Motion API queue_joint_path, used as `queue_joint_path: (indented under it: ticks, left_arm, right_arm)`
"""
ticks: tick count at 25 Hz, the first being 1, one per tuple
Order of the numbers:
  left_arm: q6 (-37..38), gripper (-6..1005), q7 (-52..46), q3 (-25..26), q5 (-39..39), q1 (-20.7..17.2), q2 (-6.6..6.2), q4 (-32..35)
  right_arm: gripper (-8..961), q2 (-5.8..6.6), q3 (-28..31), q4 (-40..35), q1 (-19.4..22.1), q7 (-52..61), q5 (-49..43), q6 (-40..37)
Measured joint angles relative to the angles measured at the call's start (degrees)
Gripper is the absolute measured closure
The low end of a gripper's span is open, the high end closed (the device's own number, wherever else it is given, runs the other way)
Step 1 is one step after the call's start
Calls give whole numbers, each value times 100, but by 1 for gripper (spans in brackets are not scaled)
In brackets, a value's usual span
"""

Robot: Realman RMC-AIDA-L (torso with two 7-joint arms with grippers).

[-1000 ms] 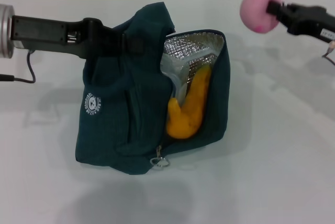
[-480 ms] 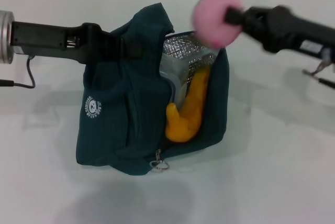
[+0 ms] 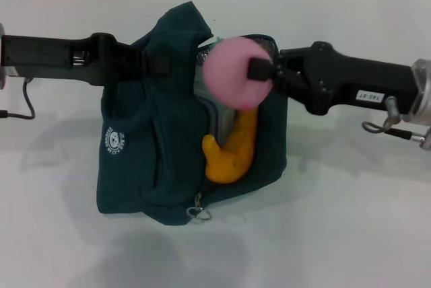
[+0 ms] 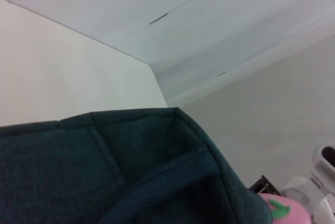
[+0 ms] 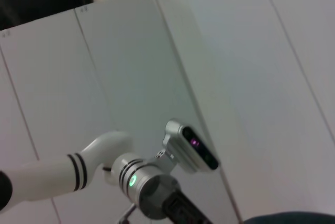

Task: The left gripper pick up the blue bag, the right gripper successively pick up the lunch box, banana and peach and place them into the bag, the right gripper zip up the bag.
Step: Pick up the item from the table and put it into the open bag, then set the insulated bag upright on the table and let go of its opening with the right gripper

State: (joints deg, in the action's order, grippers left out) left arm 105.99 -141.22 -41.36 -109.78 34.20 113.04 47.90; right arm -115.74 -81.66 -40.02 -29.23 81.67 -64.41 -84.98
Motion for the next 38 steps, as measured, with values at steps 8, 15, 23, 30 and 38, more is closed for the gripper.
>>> queue_joint_path:
  ticks: [8, 15, 23, 30, 38]
  left_arm:
    - [0, 954, 24, 57, 1, 3, -2, 0]
    - [0, 954, 24, 67, 1, -1, -2, 0]
    - [-4, 954, 24, 67, 7, -10, -1, 0]
    - [-9, 954, 24, 106, 10, -18, 1, 0]
    - [0, 954, 24, 127, 10, -35, 14, 0]
  right_arm:
    - [830, -1, -167, 128, -80, -14, -76, 280]
    - [724, 6, -170, 152, -116, -14, -113, 299]
    - [388, 8, -136, 164, -118, -24, -110, 311]
    - [377, 20, 582, 216, 195, 263, 36, 198]
    - [376, 281, 1462, 1453, 578, 1828, 42, 149]
